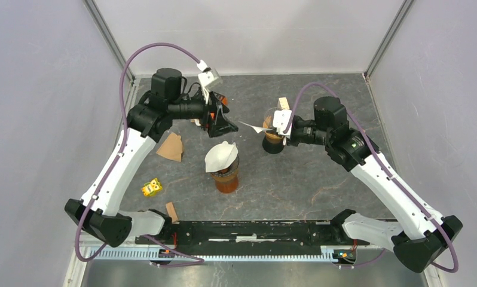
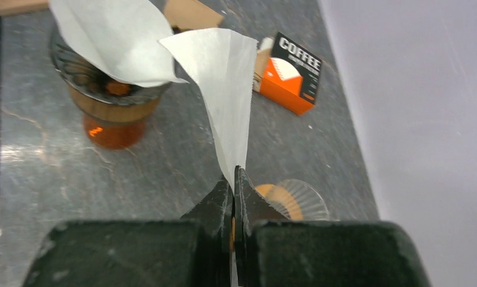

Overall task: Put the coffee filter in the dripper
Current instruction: Place the coffee filter in the coffee dripper.

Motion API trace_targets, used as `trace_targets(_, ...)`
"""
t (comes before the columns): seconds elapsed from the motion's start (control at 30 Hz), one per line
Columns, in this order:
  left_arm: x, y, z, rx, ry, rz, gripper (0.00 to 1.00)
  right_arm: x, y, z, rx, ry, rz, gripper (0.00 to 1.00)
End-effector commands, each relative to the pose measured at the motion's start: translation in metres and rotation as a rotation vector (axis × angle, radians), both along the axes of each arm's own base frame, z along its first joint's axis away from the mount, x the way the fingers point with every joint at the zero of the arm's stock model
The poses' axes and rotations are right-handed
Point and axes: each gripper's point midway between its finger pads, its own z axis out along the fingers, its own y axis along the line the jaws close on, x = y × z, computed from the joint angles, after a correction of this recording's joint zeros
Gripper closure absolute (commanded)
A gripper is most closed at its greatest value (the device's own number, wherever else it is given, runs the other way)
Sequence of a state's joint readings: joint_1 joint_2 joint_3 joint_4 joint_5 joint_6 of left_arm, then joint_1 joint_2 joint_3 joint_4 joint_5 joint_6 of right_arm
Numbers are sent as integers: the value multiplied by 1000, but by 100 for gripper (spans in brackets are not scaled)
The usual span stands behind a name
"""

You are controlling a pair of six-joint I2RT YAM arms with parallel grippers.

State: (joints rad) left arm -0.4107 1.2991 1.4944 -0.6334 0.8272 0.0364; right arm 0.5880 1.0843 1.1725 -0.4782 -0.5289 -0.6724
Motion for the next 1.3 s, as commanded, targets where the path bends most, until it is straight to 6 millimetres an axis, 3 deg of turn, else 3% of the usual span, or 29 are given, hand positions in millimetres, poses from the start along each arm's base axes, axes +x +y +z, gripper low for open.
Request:
trace_targets(0.0,0,8,-10,210,-360,-128,8,-26,18,19,101,90,157,100)
trace_targets(0.13,-8,-12,-9,241,-435,-214,6,-32,23,14,119,137,207,100)
trace_targets(0.2,-13,-25,-11,245,-441,-254,13,-34,26,13,125,152,223,100)
trace_targets(0.43,-21,-50,-24,270,-443,-331,63,-36,26,14,134,159,232,100)
trace_targets(0.53,-25,-53,-24,255,-436,-348,95,-35,24,14,137,157,218,99)
trace_targets(0.63,-29,-51,-19,241,-447,-351,98,-33,15,15,146,140,187,85)
trace_targets(0.77,-38,-48,-8,203,-457,-393,98,-35,-2,15,146,112,156,57)
trace_targets(0.83,-44,-48,-3,182,-460,-420,98,-40,-8,12,136,106,157,51)
trace_targets(1.03,-64,-50,-7,127,-418,-512,98,-47,-14,3,104,111,161,46)
trace_targets(1.27,-72,-52,-8,99,-398,-547,98,-49,-12,-2,102,131,185,53)
